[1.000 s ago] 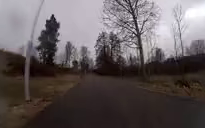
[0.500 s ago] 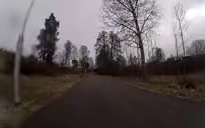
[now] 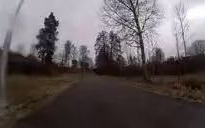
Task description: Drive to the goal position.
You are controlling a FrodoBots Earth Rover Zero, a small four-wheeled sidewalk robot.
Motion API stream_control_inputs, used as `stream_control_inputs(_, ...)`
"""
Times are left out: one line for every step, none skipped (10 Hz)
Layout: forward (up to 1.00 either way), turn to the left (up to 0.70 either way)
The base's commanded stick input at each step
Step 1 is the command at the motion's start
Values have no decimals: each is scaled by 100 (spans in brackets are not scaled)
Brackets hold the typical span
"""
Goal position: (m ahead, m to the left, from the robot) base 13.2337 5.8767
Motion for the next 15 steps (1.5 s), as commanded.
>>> stream_control_inputs(70, 0)
stream_control_inputs(70, 0)
stream_control_inputs(70, 0)
stream_control_inputs(70, 0)
stream_control_inputs(70, 0)
stream_control_inputs(70, 0)
stream_control_inputs(70, 21)
stream_control_inputs(70, 35)
stream_control_inputs(70, 35)
stream_control_inputs(70, 21)
stream_control_inputs(70, 2)
stream_control_inputs(70, 0)
stream_control_inputs(70, 0)
stream_control_inputs(70, 0)
stream_control_inputs(70, 0)
